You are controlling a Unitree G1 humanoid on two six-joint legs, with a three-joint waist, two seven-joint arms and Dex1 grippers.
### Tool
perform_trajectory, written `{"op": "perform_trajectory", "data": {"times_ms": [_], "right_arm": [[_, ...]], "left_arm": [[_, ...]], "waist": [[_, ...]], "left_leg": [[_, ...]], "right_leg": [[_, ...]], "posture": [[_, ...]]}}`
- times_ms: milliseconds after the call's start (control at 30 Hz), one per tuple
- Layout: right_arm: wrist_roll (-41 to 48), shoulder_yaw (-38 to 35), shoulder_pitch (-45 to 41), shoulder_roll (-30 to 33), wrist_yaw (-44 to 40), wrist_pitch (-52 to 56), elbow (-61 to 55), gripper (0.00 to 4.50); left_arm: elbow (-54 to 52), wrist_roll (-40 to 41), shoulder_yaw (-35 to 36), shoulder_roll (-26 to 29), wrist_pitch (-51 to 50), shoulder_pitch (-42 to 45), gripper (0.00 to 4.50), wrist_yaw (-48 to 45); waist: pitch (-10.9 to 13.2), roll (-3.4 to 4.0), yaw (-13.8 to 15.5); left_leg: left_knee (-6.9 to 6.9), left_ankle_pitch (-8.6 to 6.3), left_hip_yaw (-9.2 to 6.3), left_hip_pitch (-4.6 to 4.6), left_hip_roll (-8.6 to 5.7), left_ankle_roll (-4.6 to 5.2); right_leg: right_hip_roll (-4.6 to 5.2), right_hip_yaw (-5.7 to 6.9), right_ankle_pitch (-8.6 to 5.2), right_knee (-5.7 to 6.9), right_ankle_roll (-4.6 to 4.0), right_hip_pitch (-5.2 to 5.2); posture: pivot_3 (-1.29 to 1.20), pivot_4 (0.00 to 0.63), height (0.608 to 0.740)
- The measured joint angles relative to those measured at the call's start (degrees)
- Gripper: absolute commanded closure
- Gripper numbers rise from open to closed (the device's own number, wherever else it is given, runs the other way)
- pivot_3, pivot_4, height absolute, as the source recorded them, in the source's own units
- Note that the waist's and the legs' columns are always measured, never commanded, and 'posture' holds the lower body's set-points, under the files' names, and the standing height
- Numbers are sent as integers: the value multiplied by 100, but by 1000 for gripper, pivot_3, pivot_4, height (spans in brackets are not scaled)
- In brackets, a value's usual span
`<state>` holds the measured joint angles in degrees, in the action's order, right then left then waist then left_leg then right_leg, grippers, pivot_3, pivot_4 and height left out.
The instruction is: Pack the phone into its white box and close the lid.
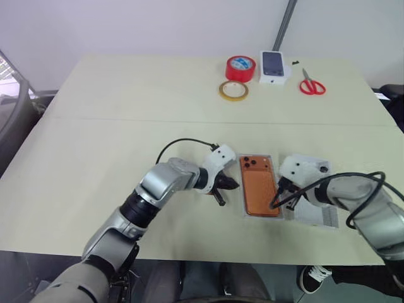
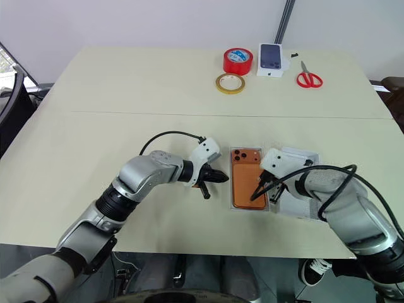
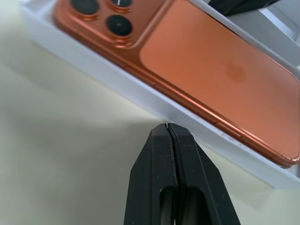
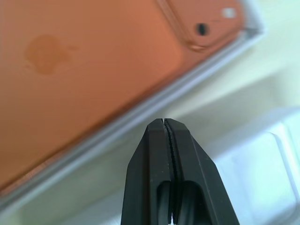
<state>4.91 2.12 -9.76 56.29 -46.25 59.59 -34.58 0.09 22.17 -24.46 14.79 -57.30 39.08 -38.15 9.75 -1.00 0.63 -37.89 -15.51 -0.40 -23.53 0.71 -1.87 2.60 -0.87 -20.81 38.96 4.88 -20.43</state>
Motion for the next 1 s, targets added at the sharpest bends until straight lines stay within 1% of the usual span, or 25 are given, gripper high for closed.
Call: {"op": "perform_trajectory", "data": {"times_ms": [67,133,200,233,333,400,500,567,633,733,833,867,933,1000], "right_arm": [[321,-459,58,141,-258,110,-58,3628],[696,-941,19,153,-473,454,-118,2579],[962,-1161,-98,152,-521,822,-125,1485],[1073,-1224,-198,151,-485,1100,-124,1031],[1332,-1276,-450,113,-311,1894,-82,1031],[1431,-1280,-652,-71,-140,2412,25,1031],[1487,-1222,-845,-406,260,3103,216,1031],[1587,-1217,-886,-640,537,3245,353,1031],[1685,-1211,-885,-836,765,3253,470,1031],[1790,-1184,-889,-942,1217,3254,605,1031],[1876,-1168,-886,-1055,1650,3254,698,1785],[1914,-1166,-895,-1088,1780,3254,698,2323],[2027,-1161,-911,-1114,1971,3254,700,3247],[2163,-1162,-933,-1136,2189,3254,716,4409]], "left_arm": [[-44,31,343,213,-9,-74,4500,3],[-265,67,642,487,0,-153,4500,-25],[-517,96,804,708,65,-267,4500,-102],[-680,101,810,854,143,-375,4500,-199],[-1049,99,787,1185,395,-698,4500,-507],[-1269,80,740,1412,660,-846,4500,-721],[-1645,-63,785,1551,1814,-1265,4500,-1023],[-1732,-156,810,1658,2415,-1458,4500,-1200],[-1735,-197,830,1762,2717,-1536,4500,-1327],[-1774,-221,892,1826,3090,-1729,4500,-1509],[-1924,-168,944,1911,3204,-1878,4500,-1716],[-1962,-146,954,1912,3213,-1889,4500,-1770],[-2042,-124,957,1913,3249,-1914,4500,-1827],[-2057,-115,964,1917,3286,-1924,4500,-1883]], "waist": [[3,3,-22],[3,4,-30],[2,4,-25],[2,4,-24],[3,6,-11],[3,6,-11],[2,9,9],[2,9,2],[2,12,-4],[2,16,-5],[2,16,-8],[2,16,-8],[2,16,-7],[2,16,-7]], "left_leg": [[1,0,0,0,4,0],[1,0,0,1,6,0],[1,0,1,1,6,0],[0,0,2,1,6,0],[1,0,2,1,6,0],[1,0,2,1,6,0],[2,0,4,-2,5,0],[3,-1,5,-1,6,1],[3,-2,6,-1,6,2],[3,-5,9,-2,5,8],[3,-5,8,-2,6,8],[3,-5,8,-1,5,8],[3,-5,9,-1,5,9],[2,-5,8,0,5,9]], "right_leg": [[-3,0,0,1,0,-1],[-4,0,0,2,0,0],[-2,0,0,1,0,1],[0,0,0,1,0,1],[1,0,0,1,0,0],[3,0,0,1,-1,0],[8,0,0,-1,-1,-1],[8,0,0,-1,-1,-1],[7,0,0,-1,-1,-2],[7,0,0,-1,-1,-3],[6,0,0,0,-1,-3],[6,0,0,0,-1,-2],[6,0,0,0,-1,-1],[5,0,0,0,-1,-1]], "posture": [[0,150,740],[0,150,740],[0,150,740],[0,150,740],[0,150,740],[0,150,740],[0,150,740],[0,150,740],[0,150,740],[0,150,740],[0,150,740],[0,150,740],[0,150,740],[0,150,740]]}}
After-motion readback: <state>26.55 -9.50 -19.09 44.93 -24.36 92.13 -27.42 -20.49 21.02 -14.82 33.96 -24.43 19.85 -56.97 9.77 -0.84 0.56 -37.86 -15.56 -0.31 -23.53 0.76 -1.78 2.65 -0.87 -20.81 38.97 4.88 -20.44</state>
